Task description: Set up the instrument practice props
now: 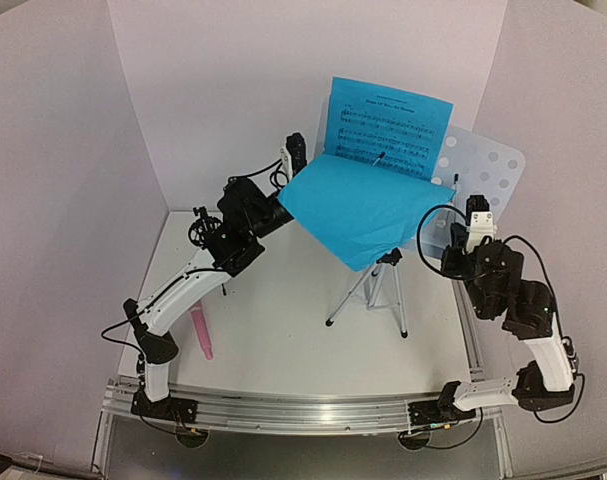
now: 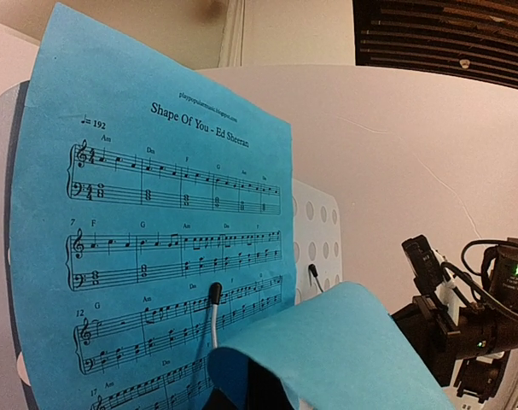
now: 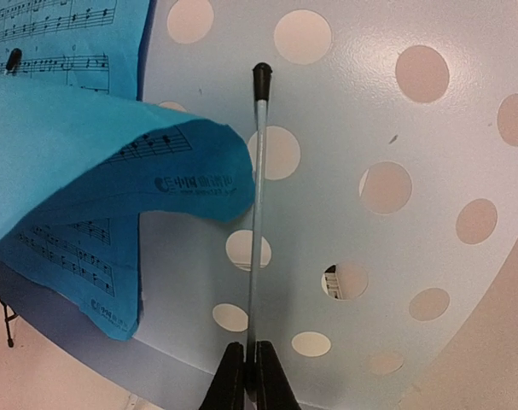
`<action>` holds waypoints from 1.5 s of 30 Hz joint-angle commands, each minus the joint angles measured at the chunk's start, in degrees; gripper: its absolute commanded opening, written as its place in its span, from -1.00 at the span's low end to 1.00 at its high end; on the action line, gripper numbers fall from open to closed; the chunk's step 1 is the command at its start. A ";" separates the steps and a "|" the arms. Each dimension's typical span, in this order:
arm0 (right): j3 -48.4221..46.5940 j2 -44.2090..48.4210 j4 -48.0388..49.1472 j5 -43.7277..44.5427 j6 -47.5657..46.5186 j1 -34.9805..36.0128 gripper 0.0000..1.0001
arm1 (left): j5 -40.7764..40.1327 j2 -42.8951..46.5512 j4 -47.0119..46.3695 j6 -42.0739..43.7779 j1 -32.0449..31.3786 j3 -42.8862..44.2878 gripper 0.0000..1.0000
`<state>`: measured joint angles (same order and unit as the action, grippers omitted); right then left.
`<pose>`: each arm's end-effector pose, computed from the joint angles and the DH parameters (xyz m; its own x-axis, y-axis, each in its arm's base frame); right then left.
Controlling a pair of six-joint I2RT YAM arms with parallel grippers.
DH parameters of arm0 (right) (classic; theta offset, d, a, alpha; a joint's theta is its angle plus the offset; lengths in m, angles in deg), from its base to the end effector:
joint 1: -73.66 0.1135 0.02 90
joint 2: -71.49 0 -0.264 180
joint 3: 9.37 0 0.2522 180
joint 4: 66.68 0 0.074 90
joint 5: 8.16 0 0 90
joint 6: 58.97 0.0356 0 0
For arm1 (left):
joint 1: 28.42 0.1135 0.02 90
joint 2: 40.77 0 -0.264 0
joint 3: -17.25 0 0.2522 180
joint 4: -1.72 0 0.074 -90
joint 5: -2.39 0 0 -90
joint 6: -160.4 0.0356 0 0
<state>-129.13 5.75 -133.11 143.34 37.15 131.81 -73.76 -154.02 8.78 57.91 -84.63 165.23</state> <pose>0.1050 0.1097 0.5387 -0.1077 -0.0769 -0.9912 0.0594 0.9947 -0.0837 0.2307 -0.3601 0.5502 0.0521 -0.4555 -0.8887 0.9588 0.2717 -0.0830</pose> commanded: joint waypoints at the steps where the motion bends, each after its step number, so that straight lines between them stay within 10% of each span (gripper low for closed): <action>1: 0.45 0.84 1.85 1.48 0.45 -0.14 -0.93 | 0.69 2.90 -2.07 -0.44 0.13 0.26 -1.00; 45: 17.59 12.98 31.93 -15.24 -13.91 -0.13 -1.00 | -5.96 -1.40 2.46 -10.52 0.13 5.16 -1.00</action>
<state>-111.18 17.26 -109.06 130.48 24.47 131.55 -78.81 -155.20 11.52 48.49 -84.63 168.57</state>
